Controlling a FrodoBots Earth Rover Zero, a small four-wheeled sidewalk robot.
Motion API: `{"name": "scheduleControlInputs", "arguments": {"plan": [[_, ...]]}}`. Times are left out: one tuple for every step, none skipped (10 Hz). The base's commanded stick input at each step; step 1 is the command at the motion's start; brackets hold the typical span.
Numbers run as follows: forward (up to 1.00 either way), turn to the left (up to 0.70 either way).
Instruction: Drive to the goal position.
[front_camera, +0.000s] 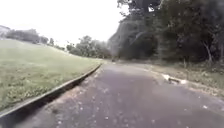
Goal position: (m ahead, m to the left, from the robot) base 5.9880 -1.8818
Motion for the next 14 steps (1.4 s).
{"name": "scheduleControlInputs", "arguments": {"plan": [[0.67, -0.03], [0.67, -0.03], [0.67, -0.03], [0.67, -0.03], [0.67, -0.03], [0.67, -0.06], [0.67, -0.1], [0.67, -0.12], [0.67, -0.12], [0.67, -0.12], [0.67, -0.08], [0.67, -0.04], [0.67, -0.1], [0.67, -0.11]]}}
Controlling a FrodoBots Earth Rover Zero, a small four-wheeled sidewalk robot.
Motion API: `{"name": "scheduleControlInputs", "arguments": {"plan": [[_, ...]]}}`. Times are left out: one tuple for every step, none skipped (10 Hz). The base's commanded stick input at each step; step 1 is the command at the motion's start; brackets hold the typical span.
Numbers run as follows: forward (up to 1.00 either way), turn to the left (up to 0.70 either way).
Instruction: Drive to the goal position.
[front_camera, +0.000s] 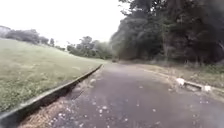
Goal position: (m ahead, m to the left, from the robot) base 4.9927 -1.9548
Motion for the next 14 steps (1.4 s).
{"name": "scheduleControlInputs", "arguments": {"plan": [[0.67, -0.1], [0.67, -0.08], [0.67, -0.06], [0.67, -0.05], [0.67, -0.04], [0.67, -0.03], [0.67, -0.03], [0.67, -0.02], [0.67, -0.04], [0.67, -0.06], [0.67, -0.07], [0.67, -0.09], [0.67, -0.1], [0.67, -0.08]]}}
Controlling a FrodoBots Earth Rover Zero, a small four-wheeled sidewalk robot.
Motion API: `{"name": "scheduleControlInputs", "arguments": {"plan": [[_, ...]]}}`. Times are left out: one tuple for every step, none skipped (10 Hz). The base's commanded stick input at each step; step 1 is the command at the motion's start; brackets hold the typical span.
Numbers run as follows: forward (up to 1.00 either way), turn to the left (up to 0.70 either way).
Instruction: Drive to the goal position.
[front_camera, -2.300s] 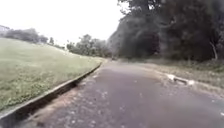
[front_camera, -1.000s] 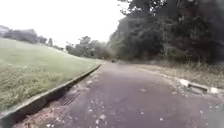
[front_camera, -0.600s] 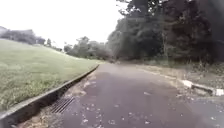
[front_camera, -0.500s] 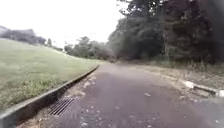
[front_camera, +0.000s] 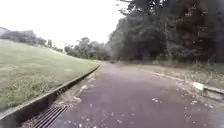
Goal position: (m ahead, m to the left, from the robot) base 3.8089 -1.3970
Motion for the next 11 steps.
{"name": "scheduleControlInputs", "arguments": {"plan": [[0.67, -0.07], [0.67, -0.06], [0.67, -0.05], [0.67, -0.03], [0.67, -0.03], [0.67, -0.03], [0.67, -0.03], [0.67, -0.03], [0.67, -0.03], [0.67, -0.03], [0.67, -0.03]]}}
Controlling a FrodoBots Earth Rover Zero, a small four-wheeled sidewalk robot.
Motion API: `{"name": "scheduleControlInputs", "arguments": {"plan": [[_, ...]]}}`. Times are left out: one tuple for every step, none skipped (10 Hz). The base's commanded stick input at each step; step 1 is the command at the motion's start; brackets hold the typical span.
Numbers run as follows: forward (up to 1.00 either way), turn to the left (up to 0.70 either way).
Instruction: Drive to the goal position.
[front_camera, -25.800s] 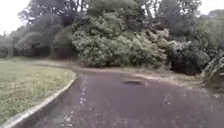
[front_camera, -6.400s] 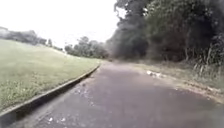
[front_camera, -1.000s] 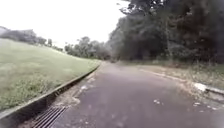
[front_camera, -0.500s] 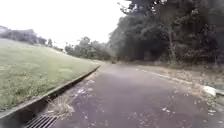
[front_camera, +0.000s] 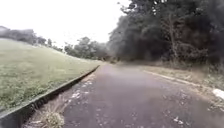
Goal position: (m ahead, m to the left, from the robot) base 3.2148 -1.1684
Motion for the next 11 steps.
{"name": "scheduleControlInputs", "arguments": {"plan": [[0.67, -0.02], [0.67, -0.02], [0.67, -0.02], [0.67, -0.02], [0.67, -0.03], [0.67, -0.03], [0.67, -0.02], [0.67, -0.02], [0.67, -0.02], [0.67, -0.02], [0.67, -0.02]]}}
